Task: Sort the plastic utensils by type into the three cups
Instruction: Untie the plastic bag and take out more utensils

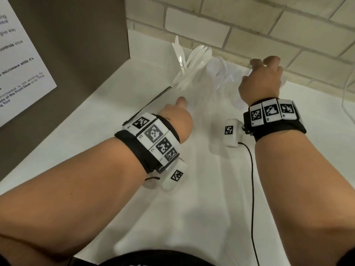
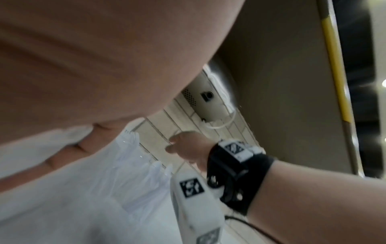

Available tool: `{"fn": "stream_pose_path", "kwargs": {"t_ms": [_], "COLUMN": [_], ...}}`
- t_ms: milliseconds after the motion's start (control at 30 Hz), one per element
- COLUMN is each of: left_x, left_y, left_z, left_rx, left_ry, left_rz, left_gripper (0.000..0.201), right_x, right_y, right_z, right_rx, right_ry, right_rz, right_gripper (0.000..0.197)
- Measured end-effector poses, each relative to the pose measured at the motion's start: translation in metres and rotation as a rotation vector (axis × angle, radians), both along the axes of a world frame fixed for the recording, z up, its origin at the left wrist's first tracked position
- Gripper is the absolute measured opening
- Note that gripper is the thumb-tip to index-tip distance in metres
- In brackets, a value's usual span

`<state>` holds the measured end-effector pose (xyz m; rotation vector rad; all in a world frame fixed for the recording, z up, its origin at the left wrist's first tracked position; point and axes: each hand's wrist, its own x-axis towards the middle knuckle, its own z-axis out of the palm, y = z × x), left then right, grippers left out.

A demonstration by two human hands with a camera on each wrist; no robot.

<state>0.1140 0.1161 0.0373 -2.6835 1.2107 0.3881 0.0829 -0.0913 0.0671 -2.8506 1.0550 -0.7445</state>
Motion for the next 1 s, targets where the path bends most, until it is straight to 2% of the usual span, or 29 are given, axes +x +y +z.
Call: {"fn": "stream_pose_path", "kwargs": {"t_ms": [67,133,167,233,267,300,333,367,400,467,533,633,700,767,867,900,933,1000], "left_x": [-0.005,-0.005,-0.002,0.005,0.012,0.020,0.028,0.038,0.044,0.051,0.051,0.051,0.051,0.045,0.038,0.035,0.034,0.030], "left_y": [0.003,0.007,0.010,0.017,0.019,0.020,0.020,0.020,0.022,0.027,0.031,0.029,0.025,0.025,0.029,0.031,0.032,0.035], "left_z": [-0.004,-0.002,0.003,0.014,0.016,0.013,0.008,0.002,-0.002,-0.008,-0.009,-0.005,0.003,0.019,0.046,0.055,0.062,0.075], "left_rx": [-0.082,-0.068,-0.130,-0.396,-0.545,-0.673,-0.728,-0.715,-0.616,-0.358,-0.194,-0.225,-0.381,-0.564,-0.689,-0.717,-0.740,-0.796], "left_ry": [0.055,0.225,0.338,0.527,0.518,0.434,0.291,0.159,0.092,0.146,0.189,0.157,0.128,0.157,0.128,0.090,0.056,0.033], "left_rz": [-0.087,-0.245,-0.310,-0.293,-0.231,-0.128,0.002,0.136,0.298,0.506,0.443,0.297,0.226,0.140,0.044,0.021,0.006,-0.024], "left_gripper": [0.032,0.042,0.039,0.016,0.008,0.008,0.012,0.020,0.029,0.042,0.038,0.029,0.024,0.016,0.006,0.007,0.009,0.015], "right_x": [-0.006,-0.015,-0.020,-0.030,-0.034,-0.038,-0.042,-0.045,-0.049,-0.056,-0.063,-0.074,-0.078,-0.079,-0.084,-0.085,-0.085,-0.084], "right_y": [0.019,0.040,0.050,0.066,0.071,0.074,0.077,0.079,0.081,0.087,0.095,0.109,0.109,0.101,0.085,0.081,0.080,0.077], "right_z": [0.002,-0.003,-0.008,-0.021,-0.028,-0.036,-0.042,-0.047,-0.051,-0.055,-0.056,-0.049,-0.037,-0.024,-0.006,-0.003,0.000,0.001], "right_rx": [0.080,0.226,0.288,0.385,0.422,0.447,0.461,0.474,0.485,0.492,0.464,0.520,0.574,0.523,0.479,0.480,0.461,0.386], "right_ry": [-0.016,0.021,0.058,0.161,0.221,0.285,0.346,0.396,0.425,0.440,0.454,0.504,0.426,0.145,-0.314,-0.378,-0.402,-0.422], "right_rz": [0.142,0.316,0.400,0.507,0.515,0.500,0.481,0.459,0.437,0.385,0.354,0.391,0.428,0.348,0.167,0.175,0.208,0.275], "right_gripper": [0.034,0.031,0.032,0.035,0.037,0.038,0.041,0.043,0.045,0.044,0.042,0.034,0.018,0.016,0.059,0.069,0.072,0.050]}}
